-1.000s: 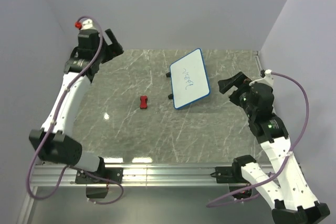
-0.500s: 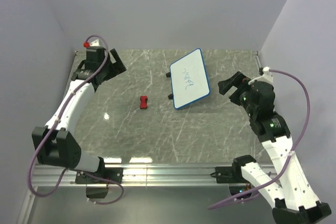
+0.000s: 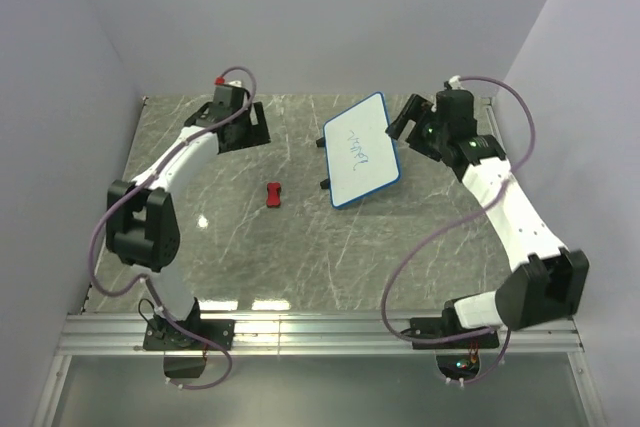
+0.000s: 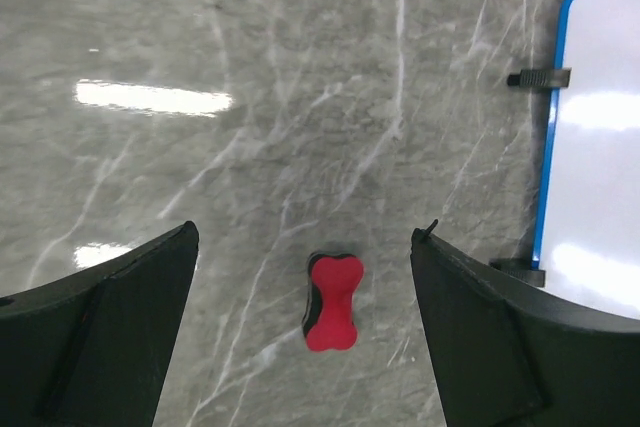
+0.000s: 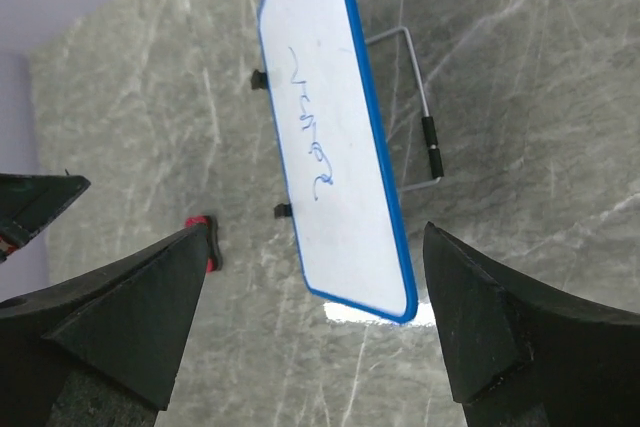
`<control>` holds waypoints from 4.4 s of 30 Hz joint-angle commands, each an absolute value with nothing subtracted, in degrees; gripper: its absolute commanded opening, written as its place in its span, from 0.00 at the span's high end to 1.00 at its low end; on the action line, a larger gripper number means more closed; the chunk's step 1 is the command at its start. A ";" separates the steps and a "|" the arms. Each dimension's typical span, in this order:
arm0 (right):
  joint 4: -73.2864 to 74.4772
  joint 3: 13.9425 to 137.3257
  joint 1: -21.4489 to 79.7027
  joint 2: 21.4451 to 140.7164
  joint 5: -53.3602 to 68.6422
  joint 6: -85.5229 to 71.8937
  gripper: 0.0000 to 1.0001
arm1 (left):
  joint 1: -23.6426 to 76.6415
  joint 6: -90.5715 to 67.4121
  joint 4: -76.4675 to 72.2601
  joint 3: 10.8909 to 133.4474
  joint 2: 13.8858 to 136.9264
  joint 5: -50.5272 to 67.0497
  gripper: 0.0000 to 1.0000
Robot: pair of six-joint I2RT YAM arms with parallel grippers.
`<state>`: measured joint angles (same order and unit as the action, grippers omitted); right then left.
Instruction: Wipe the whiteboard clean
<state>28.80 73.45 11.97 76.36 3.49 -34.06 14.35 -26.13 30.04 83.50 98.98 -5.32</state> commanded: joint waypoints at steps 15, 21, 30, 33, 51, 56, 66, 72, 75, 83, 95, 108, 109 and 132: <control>28.57 85.78 9.67 95.88 9.75 -30.32 0.08 | 20.83 -20.92 31.11 76.56 101.95 -1.06 0.19; 28.21 86.04 9.67 99.05 11.25 -30.76 0.11 | 21.45 -21.00 29.53 73.83 102.39 -0.53 0.23; 28.48 85.96 9.67 100.55 11.25 -29.88 0.13 | 22.85 -20.83 28.13 75.15 107.39 1.05 0.34; 28.74 85.61 9.76 100.46 11.08 -29.45 0.13 | 23.03 -21.27 28.39 75.50 109.15 0.44 0.42; 28.48 83.76 8.79 100.02 11.16 -28.74 0.19 | 23.91 -21.18 28.21 76.73 112.76 0.17 0.96; 28.21 83.41 8.79 100.89 12.57 -28.21 0.40 | 23.91 -20.92 27.69 76.73 112.76 2.28 1.00; 28.83 82.35 8.79 101.25 13.27 -26.72 0.90 | 26.72 -19.78 29.36 96.49 114.25 17.30 1.00; 29.71 82.44 8.79 100.90 13.36 -26.54 1.00 | 29.62 -20.74 28.04 111.25 121.10 26.69 1.00; 30.50 81.74 8.88 100.46 13.53 -26.37 1.00 | 31.89 -21.97 26.11 114.59 124.27 29.61 1.00; 32.60 78.40 9.14 98.44 13.97 -26.37 1.00 | 36.65 -23.90 22.42 113.21 127.97 27.26 1.00; 32.69 71.81 12.12 92.55 21.53 -26.02 1.00 | 34.11 -24.26 20.48 113.02 134.11 22.41 1.00; 36.65 71.10 19.42 91.31 23.82 -25.05 1.00 | 28.83 -21.97 24.61 128.66 144.93 29.24 1.00; 36.91 71.89 19.42 91.67 23.64 -25.05 1.00 | 29.00 -21.97 24.17 128.15 144.32 30.31 1.00; 35.16 78.05 19.25 102.04 24.34 -25.58 1.00 | 32.36 -22.93 28.11 118.46 133.49 36.13 1.00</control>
<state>34.04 80.97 15.38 98.50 18.00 -27.79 33.47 -21.93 23.75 112.99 127.61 37.41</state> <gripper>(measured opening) 0.198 0.324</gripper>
